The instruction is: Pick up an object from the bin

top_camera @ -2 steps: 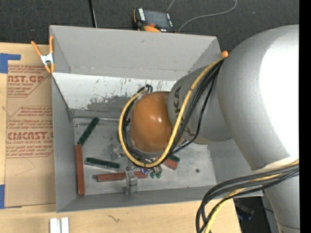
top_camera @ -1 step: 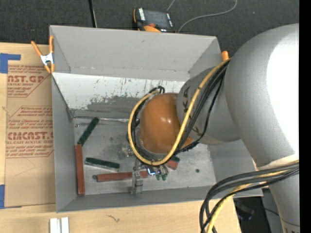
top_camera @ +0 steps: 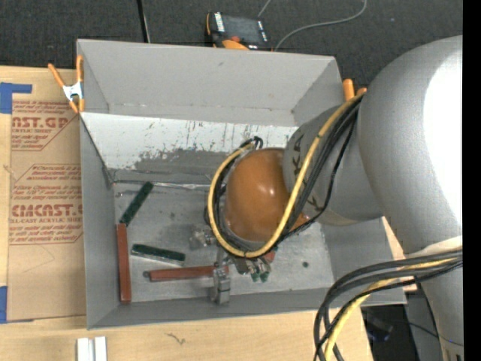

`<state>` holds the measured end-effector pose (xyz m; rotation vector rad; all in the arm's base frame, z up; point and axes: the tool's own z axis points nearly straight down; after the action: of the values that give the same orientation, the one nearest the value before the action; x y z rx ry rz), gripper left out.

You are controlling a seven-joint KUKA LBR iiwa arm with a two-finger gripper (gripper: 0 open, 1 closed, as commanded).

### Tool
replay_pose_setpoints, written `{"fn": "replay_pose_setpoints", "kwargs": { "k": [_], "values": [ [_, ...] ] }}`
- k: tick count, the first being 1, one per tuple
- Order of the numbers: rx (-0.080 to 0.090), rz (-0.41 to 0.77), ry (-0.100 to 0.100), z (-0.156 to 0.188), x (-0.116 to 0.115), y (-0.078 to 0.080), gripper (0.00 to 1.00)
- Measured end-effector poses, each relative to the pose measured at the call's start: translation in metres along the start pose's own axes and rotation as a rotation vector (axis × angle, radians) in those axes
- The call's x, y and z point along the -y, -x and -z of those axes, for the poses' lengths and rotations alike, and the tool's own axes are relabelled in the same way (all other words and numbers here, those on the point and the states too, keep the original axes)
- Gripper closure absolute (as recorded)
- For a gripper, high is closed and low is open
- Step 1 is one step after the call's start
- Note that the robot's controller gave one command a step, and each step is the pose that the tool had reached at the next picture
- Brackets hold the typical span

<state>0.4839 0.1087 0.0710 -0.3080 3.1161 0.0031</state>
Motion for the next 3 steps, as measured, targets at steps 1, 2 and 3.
{"fn": "replay_pose_setpoints", "kwargs": {
  "k": [1, 2, 3],
  "values": [
    [0.0, 0.021, -0.001, 0.0, 0.025, -0.005, 0.0],
    [-0.004, 0.078, 0.0, -0.001, 0.001, 0.007, 0.0],
    [-0.01, 0.077, 0.001, -0.001, 0.001, 0.006, 1.0]
  ]
}}
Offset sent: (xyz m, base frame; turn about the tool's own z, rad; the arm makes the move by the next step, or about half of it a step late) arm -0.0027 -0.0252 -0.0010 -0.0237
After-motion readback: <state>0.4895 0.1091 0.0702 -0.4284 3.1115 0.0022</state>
